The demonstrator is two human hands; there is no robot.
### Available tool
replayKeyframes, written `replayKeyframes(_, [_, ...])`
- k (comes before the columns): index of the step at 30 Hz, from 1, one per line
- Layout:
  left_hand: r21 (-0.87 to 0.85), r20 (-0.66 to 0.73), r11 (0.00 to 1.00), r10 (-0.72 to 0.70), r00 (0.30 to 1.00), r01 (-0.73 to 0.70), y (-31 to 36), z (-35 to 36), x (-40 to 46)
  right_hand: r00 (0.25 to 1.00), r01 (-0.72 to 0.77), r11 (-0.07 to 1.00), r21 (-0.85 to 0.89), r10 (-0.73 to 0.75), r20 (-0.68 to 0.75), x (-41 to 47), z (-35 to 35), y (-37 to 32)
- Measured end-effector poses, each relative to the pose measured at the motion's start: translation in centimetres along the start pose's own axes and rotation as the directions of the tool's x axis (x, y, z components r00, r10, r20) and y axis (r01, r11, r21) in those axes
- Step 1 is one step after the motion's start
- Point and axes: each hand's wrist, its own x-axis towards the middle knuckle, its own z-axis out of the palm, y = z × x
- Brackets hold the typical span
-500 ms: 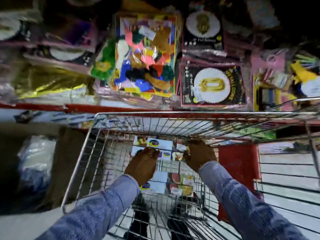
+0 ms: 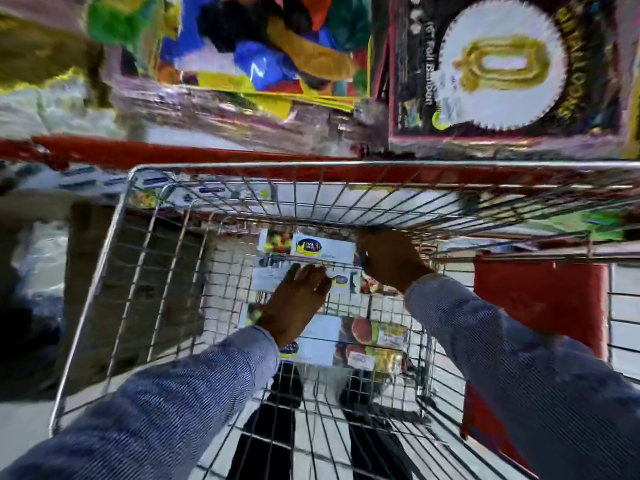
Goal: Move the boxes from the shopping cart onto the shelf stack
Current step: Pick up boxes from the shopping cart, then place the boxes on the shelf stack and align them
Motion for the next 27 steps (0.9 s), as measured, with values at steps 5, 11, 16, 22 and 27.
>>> replayKeyframes(5, [-0.082, -0.103, 0.997, 0.0, 0.995, -0.008, 0.2, -0.5, 0.1, 0.985, 0.087, 0.995, -0.043, -0.079, 0.152, 1.1, 1.2, 0.2])
replayKeyframes(11, [-0.153, 0.012, 0.982, -0.112, 0.994, 0.112, 0.4, -0.7, 1.1, 0.983, 0.112, 0.984, -0.137, -0.09, 0.161, 2.4, 2.1, 0.0])
replayKeyframes(16, [-0.19, 0.001, 0.976, -0.109, 0.994, 0.107, 0.7, -3.3, -0.8, 0.988, 0.144, 0.968, -0.205, -0.129, 0.085, 0.8, 0.3, -0.6])
replayKeyframes(22, [-0.234, -0.145, 0.972, -0.053, 0.988, 0.018, 1.2, -11.6, -6.9, 0.968, 0.248, 0.945, -0.212, -0.253, 0.003, -5.8, -9.5, -3.0])
replayKeyframes(27, [-0.094, -0.247, 0.995, -0.037, 0.968, 0.014, 2.3, -21.8, -12.3, 0.949, 0.282, 0.944, -0.169, -0.301, -0.098, -12.5, -21.8, -6.8])
